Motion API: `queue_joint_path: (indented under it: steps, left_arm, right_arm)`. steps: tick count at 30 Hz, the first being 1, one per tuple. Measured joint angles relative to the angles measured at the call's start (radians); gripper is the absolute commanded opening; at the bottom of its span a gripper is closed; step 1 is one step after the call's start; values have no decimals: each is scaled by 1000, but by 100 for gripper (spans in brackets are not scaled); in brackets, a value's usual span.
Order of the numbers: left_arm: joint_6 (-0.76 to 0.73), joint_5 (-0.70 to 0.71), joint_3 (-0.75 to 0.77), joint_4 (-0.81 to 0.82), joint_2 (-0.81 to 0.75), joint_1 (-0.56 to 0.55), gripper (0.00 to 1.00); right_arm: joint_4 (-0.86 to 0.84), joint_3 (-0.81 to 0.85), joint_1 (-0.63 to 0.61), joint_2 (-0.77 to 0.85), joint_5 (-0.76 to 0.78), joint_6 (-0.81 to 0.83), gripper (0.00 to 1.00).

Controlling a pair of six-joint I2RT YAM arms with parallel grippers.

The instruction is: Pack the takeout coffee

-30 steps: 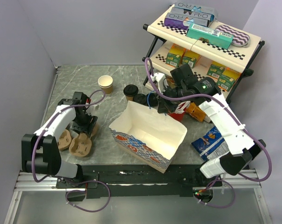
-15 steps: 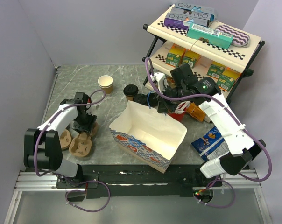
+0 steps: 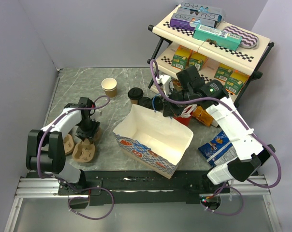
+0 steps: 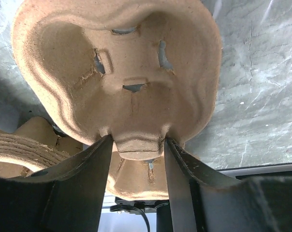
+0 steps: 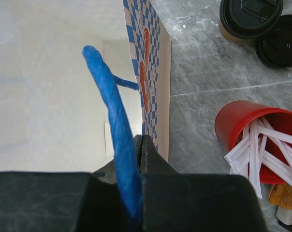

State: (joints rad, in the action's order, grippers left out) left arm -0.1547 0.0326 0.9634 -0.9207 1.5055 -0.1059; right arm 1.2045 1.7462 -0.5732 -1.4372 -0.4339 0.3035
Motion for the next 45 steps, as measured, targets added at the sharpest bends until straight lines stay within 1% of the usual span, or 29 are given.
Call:
queue_joint_path:
  steps: [4,5,9,10,12,13,15,18,19,25,29,34,36,40,43,45]
  left_arm:
    - [3,0,0,1,4,0,45]
    - [3,0,0,1,5,0,41]
    - [3,-1,0,-2,5,0,31]
    - [2,-1,0,-4,3,0,23]
    - [-1,-1,0,-8,-3,0,21]
    - [-3,-1,0,-11,-7,0,18]
    - [-12,-1,0,-21,-24,2,16]
    - [-37,-9,9,-54,-73,14,8]
    - [-45,-13,18,-64,-92,19,1]
    - [-99,-101,156,-87,-253,74,1]
    - [-136,-230,257,-35,-382,82,1]
    - [-170,-404,316,57,-499,82,1]
    - [-173,-446,356,70,-503,80,1]
    - [-198,-524,483,59,-434,80,1]
    - [-198,-628,497,85,-423,82,1]
    - [-166,-701,483,157,-453,80,1]
  right_arm:
    - [0,0,0,0,0,0,0]
    - [0,0,0,0,0,0,0]
    - [0,0,0,0,0,0,0]
    - [0,0,0,0,1,0,0]
    - [0,0,0,0,1,1,0]
    - [0,0,0,0,2,2,0]
    - [0,0,0,0,6,9,0]
    - [0,2,0,0,22,32,0]
    - [0,3,0,0,28,40,0]
    - [0,43,0,0,43,82,0]
    - [0,62,0,0,41,90,0]
    - [0,62,-3,0,40,92,0]
    - [0,62,-3,0,38,91,0]
    - [0,62,-3,0,33,89,0]
    - [-1,62,-3,0,33,87,0]
    - [-1,62,-3,0,30,85,0]
